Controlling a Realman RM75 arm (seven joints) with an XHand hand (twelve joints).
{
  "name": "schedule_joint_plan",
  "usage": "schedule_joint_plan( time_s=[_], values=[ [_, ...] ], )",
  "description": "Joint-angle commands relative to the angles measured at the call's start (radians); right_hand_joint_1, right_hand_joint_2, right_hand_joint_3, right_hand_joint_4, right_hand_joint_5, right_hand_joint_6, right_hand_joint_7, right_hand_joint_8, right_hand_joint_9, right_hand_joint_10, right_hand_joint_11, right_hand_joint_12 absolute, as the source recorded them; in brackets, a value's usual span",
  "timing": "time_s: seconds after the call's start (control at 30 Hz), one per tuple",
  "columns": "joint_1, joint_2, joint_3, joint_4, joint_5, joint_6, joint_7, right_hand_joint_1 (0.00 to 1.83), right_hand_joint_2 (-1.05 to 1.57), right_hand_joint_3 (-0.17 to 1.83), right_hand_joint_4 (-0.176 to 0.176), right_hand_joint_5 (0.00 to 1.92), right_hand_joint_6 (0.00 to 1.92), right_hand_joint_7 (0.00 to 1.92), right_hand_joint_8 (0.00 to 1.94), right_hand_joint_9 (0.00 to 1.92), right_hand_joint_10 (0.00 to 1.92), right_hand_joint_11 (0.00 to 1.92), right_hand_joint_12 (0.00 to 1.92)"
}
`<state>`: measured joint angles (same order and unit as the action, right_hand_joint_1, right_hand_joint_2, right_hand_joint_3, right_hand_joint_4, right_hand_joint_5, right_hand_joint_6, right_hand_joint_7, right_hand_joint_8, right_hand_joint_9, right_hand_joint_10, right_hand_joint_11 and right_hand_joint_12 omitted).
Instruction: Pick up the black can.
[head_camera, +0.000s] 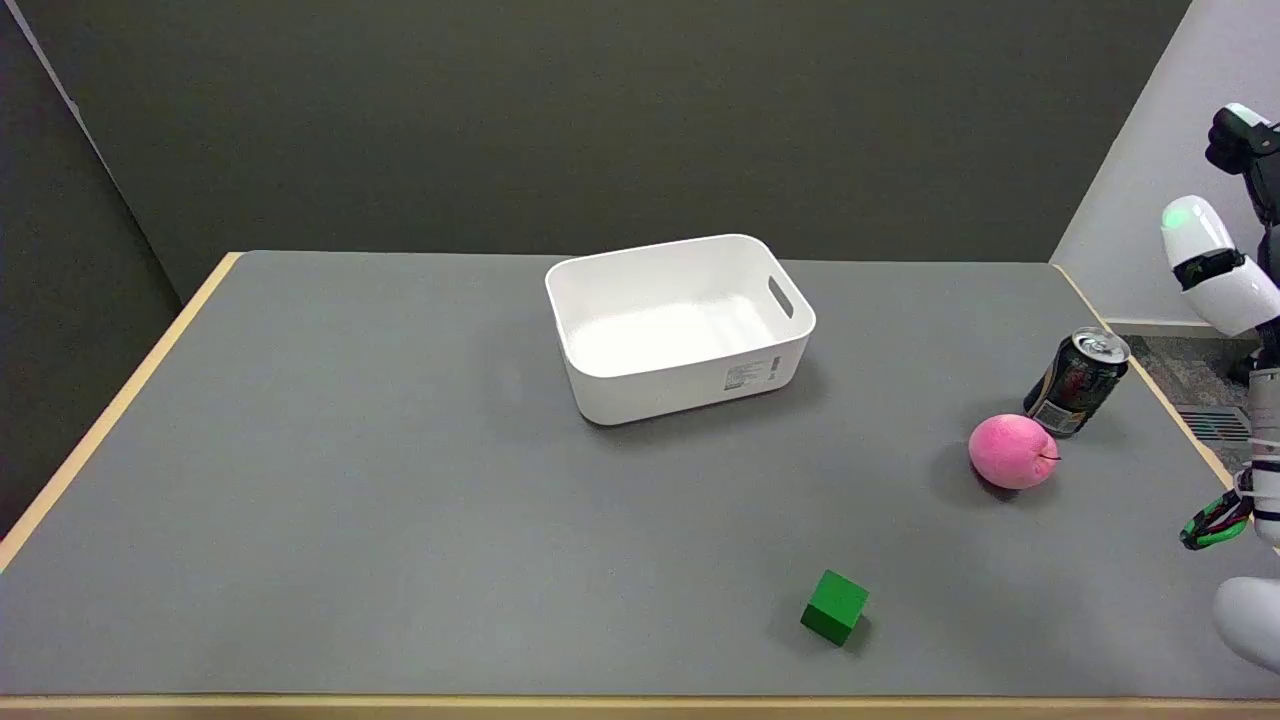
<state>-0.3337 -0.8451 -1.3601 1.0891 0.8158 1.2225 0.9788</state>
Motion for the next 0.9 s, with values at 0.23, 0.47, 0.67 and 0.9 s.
schedule_joint_plan(
  time_s=[0.23,0.47,0.67,0.9],
  values=[
    [0.02,0.004,-0.05,-0.063,-0.046,0.046,0.088,0.31,0.8,0.81,0.012,0.21,0.39,0.29,0.3,0.18,0.65,0.0,0.63],
    [0.023,0.005,-0.06,-0.076,-0.06,0.043,0.122,0.31,0.79,0.81,0.012,0.21,0.39,0.29,0.3,0.18,0.65,0.0,0.61],
    [0.013,-0.003,-0.06,-0.09,-0.049,0.025,0.127,0.28,0.7,0.98,0.013,0.19,0.43,0.27,0.35,0.17,0.66,0.0,0.45],
    [0.026,-0.016,-0.06,-0.174,0.028,-0.024,0.118,0.29,0.69,0.98,0.014,0.19,0.43,0.26,0.35,0.16,0.66,0.0,0.4]
  ],
)
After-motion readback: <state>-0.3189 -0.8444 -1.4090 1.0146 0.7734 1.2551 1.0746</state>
